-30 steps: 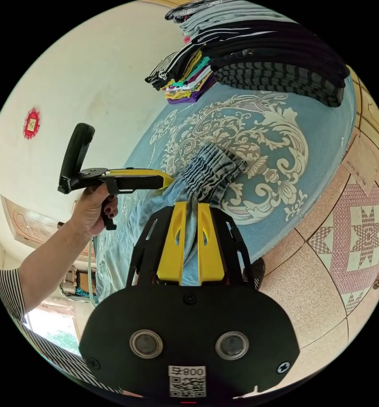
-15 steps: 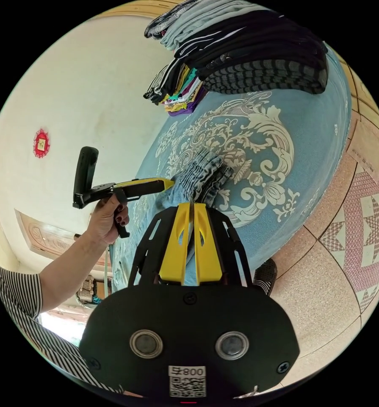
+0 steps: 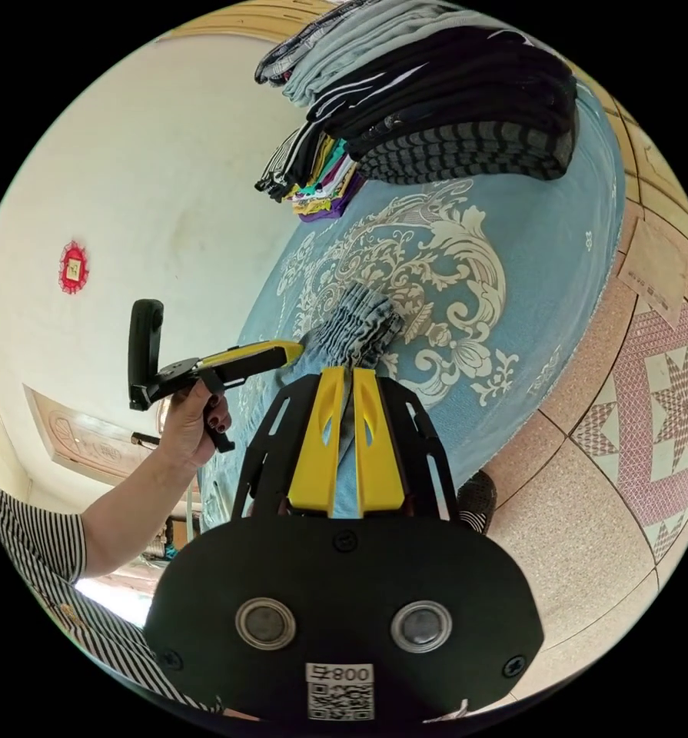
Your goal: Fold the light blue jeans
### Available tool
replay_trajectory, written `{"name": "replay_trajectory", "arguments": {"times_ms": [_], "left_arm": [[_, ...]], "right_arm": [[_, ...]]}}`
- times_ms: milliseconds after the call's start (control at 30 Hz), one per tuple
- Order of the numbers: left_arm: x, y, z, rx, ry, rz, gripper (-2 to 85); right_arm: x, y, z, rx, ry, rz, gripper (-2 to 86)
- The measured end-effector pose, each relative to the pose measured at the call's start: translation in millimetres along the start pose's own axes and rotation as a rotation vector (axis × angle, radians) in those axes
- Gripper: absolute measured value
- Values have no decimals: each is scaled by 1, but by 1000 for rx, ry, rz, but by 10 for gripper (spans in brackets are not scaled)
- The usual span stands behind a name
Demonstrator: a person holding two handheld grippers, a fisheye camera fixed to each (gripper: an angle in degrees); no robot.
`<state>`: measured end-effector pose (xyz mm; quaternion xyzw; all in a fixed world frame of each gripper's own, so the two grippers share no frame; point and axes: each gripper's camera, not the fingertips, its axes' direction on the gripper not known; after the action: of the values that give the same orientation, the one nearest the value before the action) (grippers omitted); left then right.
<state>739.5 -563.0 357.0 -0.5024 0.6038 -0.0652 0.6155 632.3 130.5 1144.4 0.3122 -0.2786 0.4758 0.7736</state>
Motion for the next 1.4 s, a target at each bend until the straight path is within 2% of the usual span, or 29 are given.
{"name": "replay_trajectory", "arguments": {"times_ms": [100,300,400,500,600,700,800,867,1000,1067,1167,1233,1333,1400], "left_arm": [[-12,25,-22,65,-35,-70,9],[-53,88,-85,234,73,-280,3],[-78,148,-108,209,118,-390,3],[-114,231,-134,123,48,-568,2],[-156,328,-164,70,-15,-812,3],[-186,411,-181,-42,-89,-1016,4],[-208,464,-208,46,-33,-1110,8],[-223,479,-230,131,-20,-1088,13],[-268,487,-272,195,-49,-918,34],[-290,486,-283,170,-52,-835,46],[-324,489,-289,100,-36,-759,53],[-341,499,-284,11,2,-736,47],[-341,523,-292,69,0,-742,25],[-337,539,-298,116,0,-754,14]], "right_arm": [[-22,0,-10,66,80,-26,4],[-73,-2,-17,155,111,-139,1],[-104,-7,-6,120,117,-219,0],[-137,-10,7,77,49,-314,1],[-174,-10,33,-40,-61,-412,1],[-219,-6,74,-256,-136,-519,3],[-265,7,113,-436,-179,-623,6],[-303,21,146,-593,-219,-699,12],[-383,36,182,-655,-284,-896,39],[-445,40,216,-695,-251,-1064,66],[-507,43,259,-792,-200,-1194,78],[-531,50,281,-847,-160,-1253,82],[-544,69,323,-1059,-99,-1258,77],[-546,75,329,-1075,-81,-1266,66]]}}
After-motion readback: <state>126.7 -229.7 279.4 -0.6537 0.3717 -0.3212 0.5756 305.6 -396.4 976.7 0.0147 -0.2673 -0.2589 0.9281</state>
